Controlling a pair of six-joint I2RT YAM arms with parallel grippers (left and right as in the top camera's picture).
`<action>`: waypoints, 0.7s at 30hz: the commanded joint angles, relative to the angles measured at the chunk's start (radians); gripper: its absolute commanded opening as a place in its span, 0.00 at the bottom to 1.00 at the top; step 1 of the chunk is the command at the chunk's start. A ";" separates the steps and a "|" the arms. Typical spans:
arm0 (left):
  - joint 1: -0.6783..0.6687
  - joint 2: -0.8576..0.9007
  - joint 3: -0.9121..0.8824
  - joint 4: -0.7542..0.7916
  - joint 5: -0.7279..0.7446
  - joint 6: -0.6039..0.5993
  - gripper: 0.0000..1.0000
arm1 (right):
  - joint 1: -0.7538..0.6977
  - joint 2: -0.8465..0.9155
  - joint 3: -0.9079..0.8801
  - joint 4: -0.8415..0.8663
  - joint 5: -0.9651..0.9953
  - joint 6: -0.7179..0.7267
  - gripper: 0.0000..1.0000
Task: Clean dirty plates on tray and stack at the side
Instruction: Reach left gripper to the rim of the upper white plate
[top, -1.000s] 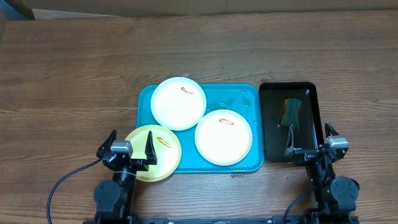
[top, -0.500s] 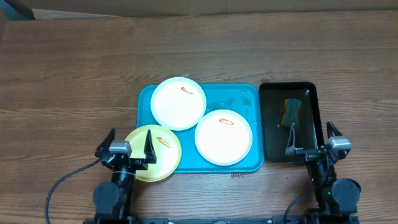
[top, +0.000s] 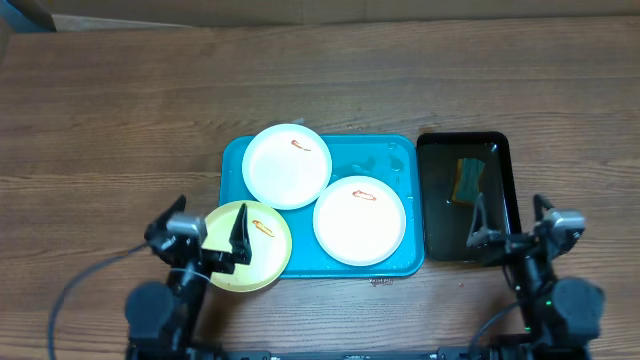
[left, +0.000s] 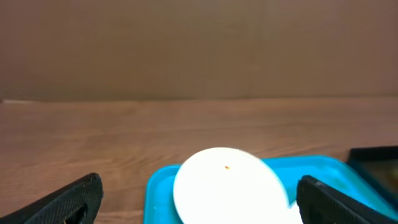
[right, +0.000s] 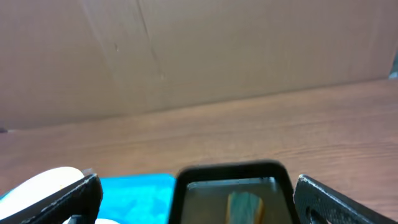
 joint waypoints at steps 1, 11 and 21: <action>0.004 0.246 0.249 -0.113 0.135 -0.043 1.00 | 0.003 0.176 0.195 -0.076 0.002 0.029 1.00; 0.004 1.023 1.158 -0.943 0.271 -0.036 1.00 | 0.003 0.856 0.859 -0.697 -0.100 0.029 1.00; -0.105 1.336 1.255 -1.151 0.276 -0.136 0.32 | 0.004 1.119 1.014 -0.959 -0.249 0.029 1.00</action>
